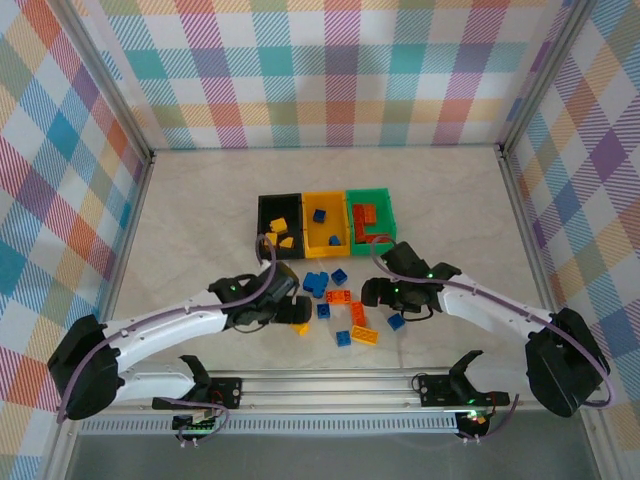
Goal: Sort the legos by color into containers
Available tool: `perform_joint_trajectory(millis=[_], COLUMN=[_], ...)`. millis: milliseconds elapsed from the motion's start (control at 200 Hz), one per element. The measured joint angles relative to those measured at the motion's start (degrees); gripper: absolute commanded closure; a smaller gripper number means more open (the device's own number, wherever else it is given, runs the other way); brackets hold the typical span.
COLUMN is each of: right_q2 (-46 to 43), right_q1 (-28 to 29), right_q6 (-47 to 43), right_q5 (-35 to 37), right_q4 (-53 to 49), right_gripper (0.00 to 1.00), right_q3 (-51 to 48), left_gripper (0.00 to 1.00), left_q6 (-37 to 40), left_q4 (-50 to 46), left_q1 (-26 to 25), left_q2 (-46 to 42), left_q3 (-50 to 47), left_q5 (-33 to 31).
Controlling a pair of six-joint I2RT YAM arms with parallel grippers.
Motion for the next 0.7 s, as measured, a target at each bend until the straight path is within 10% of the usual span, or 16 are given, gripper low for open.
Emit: perform_joint_trajectory(millis=[700], right_q2=[-2.47], right_q1=[0.00], right_q6=[0.37], right_q5=[2.93], right_q4=[-1.55], right_gripper=[0.15], right_q3=[0.04], left_gripper=[0.40], left_q6=[4.76], left_q4=[4.42], left_q1=[-5.46], left_q2=[15.45], left_q3=[1.27], left_q5=[-2.29])
